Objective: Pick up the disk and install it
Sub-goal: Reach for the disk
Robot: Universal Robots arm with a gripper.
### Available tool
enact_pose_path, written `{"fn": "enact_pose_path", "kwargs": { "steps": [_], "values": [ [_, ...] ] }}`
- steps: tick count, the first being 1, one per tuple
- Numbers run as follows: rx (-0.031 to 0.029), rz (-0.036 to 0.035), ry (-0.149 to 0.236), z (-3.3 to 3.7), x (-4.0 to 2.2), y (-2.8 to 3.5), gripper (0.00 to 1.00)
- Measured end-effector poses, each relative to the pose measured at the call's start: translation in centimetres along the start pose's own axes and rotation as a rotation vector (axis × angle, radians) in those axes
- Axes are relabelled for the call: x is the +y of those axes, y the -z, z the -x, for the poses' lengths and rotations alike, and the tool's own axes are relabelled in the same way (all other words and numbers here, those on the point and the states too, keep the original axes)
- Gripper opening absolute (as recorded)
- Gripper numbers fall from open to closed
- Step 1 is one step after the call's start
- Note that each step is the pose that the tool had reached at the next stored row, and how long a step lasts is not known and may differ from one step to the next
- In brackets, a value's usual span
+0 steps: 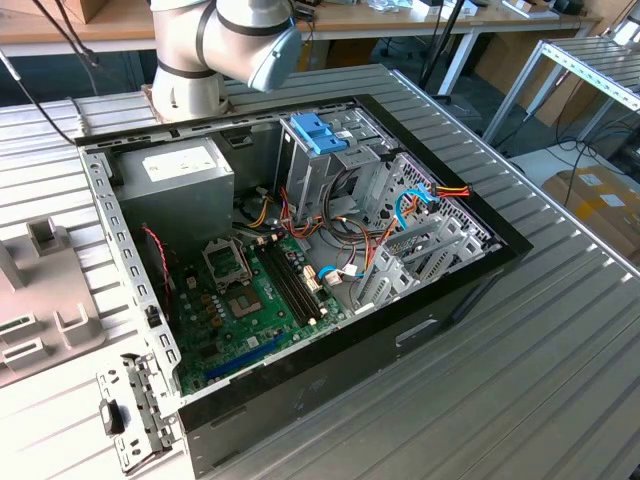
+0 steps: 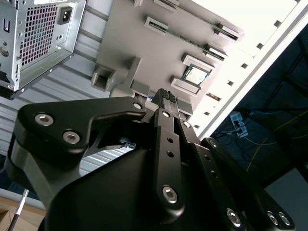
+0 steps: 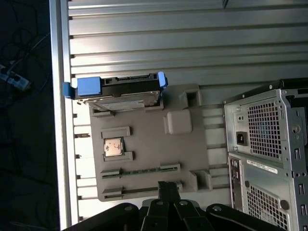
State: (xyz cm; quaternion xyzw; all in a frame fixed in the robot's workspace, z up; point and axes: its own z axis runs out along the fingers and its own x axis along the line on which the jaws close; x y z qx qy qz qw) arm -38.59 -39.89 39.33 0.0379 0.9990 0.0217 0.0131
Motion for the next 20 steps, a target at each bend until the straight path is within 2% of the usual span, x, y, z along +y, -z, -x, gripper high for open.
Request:
{"fn": "enact_pose_path", "kwargs": {
  "steps": [9, 13, 20],
  "values": [
    [0.0000, 0.0000, 0.000, -1.11, -0.08, 0.03, 0.11],
    [0.0000, -0.0001, 0.000, -1.85, -0.14, 0.05, 0.11],
    [0.0000, -0.0001, 0.000, -2.62, -0.20, 0.08, 0.11]
  ]
}}
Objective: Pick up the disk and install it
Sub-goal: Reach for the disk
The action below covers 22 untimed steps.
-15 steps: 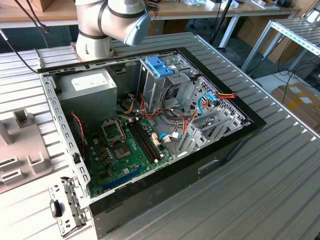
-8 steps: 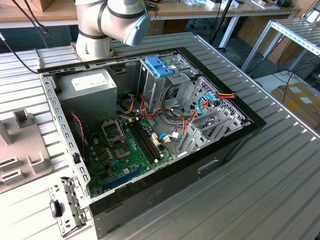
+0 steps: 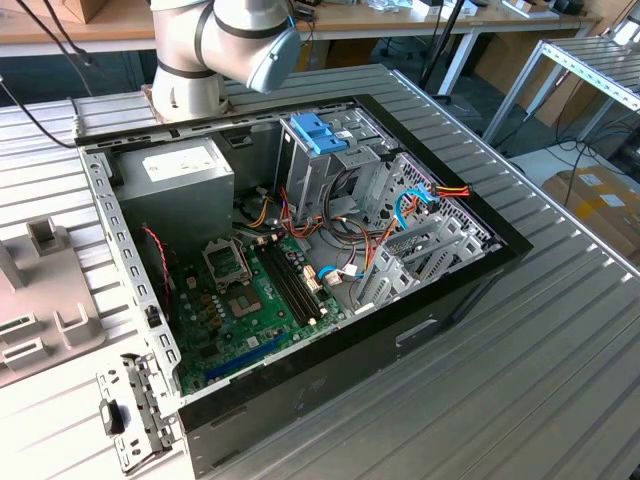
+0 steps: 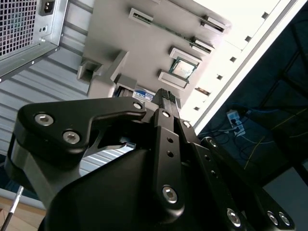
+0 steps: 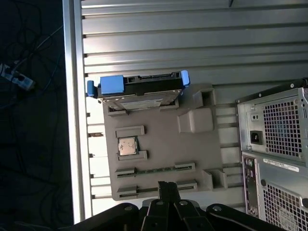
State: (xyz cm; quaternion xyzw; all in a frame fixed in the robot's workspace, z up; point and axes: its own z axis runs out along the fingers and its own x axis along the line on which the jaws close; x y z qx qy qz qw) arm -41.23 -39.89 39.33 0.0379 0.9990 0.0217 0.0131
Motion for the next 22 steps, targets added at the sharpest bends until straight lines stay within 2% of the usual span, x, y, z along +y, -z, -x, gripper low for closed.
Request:
{"fn": "enact_pose_path", "kwargs": {
  "steps": [22],
  "values": [
    [-0.0001, 0.0001, 0.000, -2.11, -0.16, 0.05, 0.11]
  ]
}}
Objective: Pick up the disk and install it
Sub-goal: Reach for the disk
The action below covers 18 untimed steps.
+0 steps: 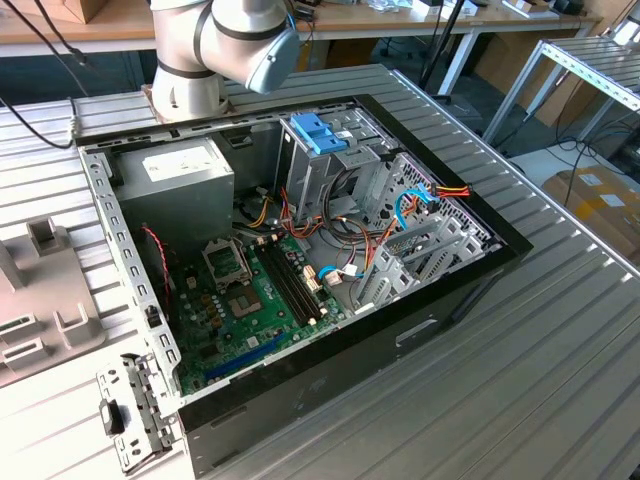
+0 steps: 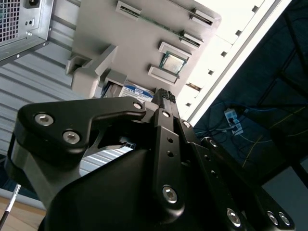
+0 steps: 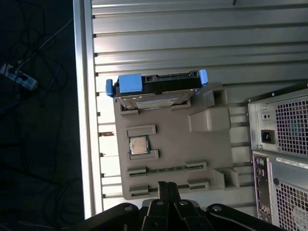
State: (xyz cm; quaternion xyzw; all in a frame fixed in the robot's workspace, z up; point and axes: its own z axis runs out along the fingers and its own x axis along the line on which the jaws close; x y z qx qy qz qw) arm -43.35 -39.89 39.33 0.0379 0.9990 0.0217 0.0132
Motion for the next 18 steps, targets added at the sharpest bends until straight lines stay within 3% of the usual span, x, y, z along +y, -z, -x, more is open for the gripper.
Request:
{"fn": "enact_pose_path", "kwargs": {
  "steps": [18],
  "values": [
    [0.0000, 0.0000, 0.000, -1.81, -0.14, 0.05, 0.11]
  ]
}}
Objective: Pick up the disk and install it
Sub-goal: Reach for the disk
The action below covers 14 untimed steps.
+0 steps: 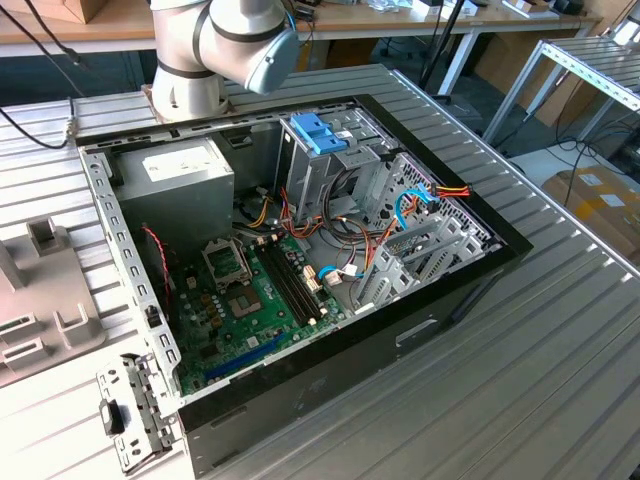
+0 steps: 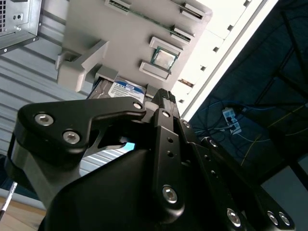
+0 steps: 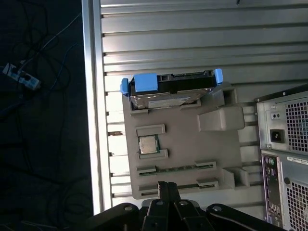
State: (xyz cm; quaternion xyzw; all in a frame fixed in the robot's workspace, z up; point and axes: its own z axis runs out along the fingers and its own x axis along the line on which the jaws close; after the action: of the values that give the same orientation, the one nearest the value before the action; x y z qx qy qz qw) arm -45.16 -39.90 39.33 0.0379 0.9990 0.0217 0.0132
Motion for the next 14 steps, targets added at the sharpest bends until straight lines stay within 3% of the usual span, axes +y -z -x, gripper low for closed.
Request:
{"fn": "enact_pose_path", "kwargs": {
  "steps": [2, 3, 4, 14],
  "values": [
    [0.0001, 0.0000, 0.000, -0.33, -0.02, 0.01, 0.11],
    [-0.0003, -0.0037, 0.000, -0.19, 0.25, -0.18, 0.11],
    [-0.0008, -0.0099, 0.000, 0.38, 0.41, -0.54, 0.11],
    [-0.0009, -0.0127, 0.000, 1.10, 0.45, -0.88, 0.11]
  ]
}}
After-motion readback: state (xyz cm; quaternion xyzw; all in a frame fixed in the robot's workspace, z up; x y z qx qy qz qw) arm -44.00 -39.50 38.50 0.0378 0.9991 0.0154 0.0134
